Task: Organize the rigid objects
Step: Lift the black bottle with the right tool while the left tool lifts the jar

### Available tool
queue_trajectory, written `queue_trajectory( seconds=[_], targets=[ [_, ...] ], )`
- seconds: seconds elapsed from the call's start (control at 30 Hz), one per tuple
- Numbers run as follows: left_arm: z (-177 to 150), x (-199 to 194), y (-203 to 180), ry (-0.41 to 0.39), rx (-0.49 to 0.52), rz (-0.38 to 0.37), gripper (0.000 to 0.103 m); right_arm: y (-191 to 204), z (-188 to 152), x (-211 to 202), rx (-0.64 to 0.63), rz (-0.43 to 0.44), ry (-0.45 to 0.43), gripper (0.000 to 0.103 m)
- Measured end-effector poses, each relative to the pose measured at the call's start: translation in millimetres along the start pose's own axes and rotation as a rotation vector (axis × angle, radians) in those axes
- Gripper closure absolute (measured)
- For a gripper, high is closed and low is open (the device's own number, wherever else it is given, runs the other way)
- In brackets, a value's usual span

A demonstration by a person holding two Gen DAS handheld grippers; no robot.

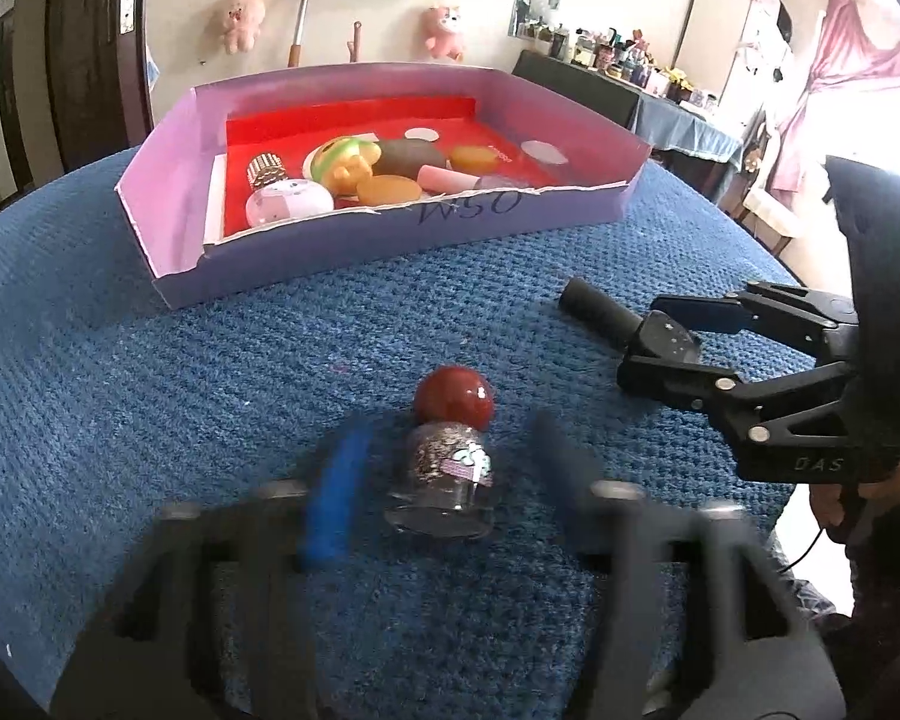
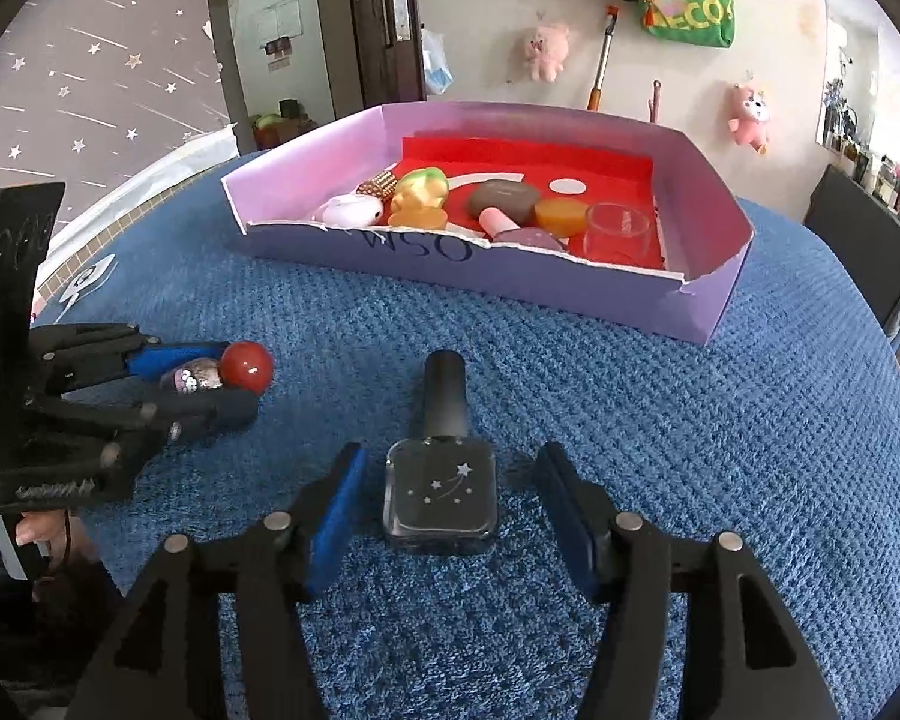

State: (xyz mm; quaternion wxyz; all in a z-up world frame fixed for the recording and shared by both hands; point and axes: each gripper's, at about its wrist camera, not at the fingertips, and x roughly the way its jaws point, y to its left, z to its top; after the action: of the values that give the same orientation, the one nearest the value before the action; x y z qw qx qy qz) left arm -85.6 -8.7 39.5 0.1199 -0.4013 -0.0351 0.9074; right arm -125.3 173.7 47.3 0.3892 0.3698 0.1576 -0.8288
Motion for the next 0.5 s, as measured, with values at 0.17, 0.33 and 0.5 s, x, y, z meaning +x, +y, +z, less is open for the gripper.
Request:
queue_trajectory(
  seconds=[0.17,0.33,0.5],
  targets=[
    [0.5,1.2,-2.3,-0.005,-0.001,0.017,0.031,0.7,-0.1,0.8,-0.006,-0.004,-0.001,0.041],
    [2.5,5.2,-1.8,-0.001,-0.006,0.033,0.031,0.5,-0.3,1.2,-0.006,-0.009,-0.004,0.041],
    [4.1,8.4,-3.9,0.003,-0.001,0.051,0.031,-0.2,-0.3,2.2,0.001,-0.015,-0.010,0.041]
  ],
)
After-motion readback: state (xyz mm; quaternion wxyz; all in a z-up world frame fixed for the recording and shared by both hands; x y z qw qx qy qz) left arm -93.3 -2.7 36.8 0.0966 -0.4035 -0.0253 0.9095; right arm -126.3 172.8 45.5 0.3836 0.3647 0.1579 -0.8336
